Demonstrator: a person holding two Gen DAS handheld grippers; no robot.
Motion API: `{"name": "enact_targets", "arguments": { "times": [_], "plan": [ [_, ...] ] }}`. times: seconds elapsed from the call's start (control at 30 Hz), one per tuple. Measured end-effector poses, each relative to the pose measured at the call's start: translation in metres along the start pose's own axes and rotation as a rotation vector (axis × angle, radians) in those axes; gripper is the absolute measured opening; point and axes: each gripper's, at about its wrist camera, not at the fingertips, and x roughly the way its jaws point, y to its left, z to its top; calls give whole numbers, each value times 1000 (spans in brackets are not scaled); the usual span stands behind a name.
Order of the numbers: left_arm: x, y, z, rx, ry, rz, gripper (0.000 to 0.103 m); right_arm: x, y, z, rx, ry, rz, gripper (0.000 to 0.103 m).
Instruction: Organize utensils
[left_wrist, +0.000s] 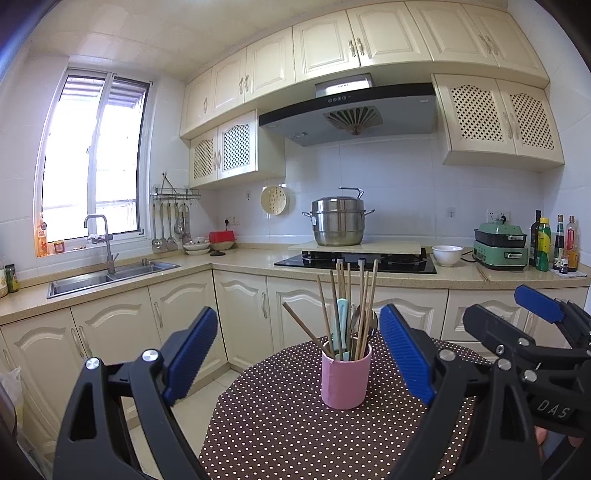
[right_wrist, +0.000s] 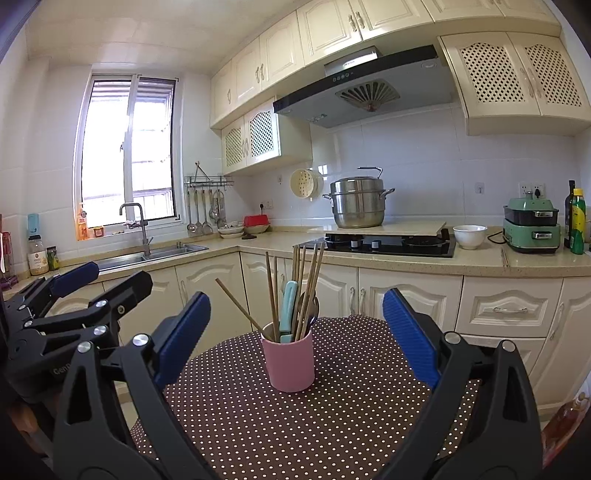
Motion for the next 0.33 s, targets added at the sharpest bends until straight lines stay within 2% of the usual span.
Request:
{"name": "enact_targets", "arguments": {
  "times": [0.17,0.33],
  "plan": [
    [21,-3,-8,-1,48,-3,88,17,-10,-8,16,37,2,93],
    [62,-8,-27,2,145,1,88,47,-25,-21,29,114,4,93]
  ]
}}
